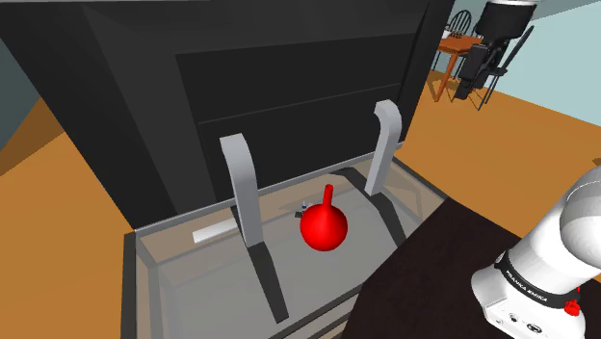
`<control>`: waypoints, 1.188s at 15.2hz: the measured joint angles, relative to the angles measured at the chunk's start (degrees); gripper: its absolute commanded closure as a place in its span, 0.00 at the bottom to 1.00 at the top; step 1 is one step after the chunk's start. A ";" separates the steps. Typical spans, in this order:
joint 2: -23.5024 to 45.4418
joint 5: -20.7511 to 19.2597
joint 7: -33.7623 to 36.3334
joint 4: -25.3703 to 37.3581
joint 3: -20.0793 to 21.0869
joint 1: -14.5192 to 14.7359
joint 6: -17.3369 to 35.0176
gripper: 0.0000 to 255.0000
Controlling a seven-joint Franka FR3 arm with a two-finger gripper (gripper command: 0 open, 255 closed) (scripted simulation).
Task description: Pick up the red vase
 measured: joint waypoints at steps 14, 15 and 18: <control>13.90 3.60 5.70 -9.46 4.82 2.64 23.28 0.00; 16.17 3.97 6.50 -9.17 5.52 3.01 25.33 0.00; 22.07 4.45 7.75 -9.24 6.63 3.52 31.25 0.00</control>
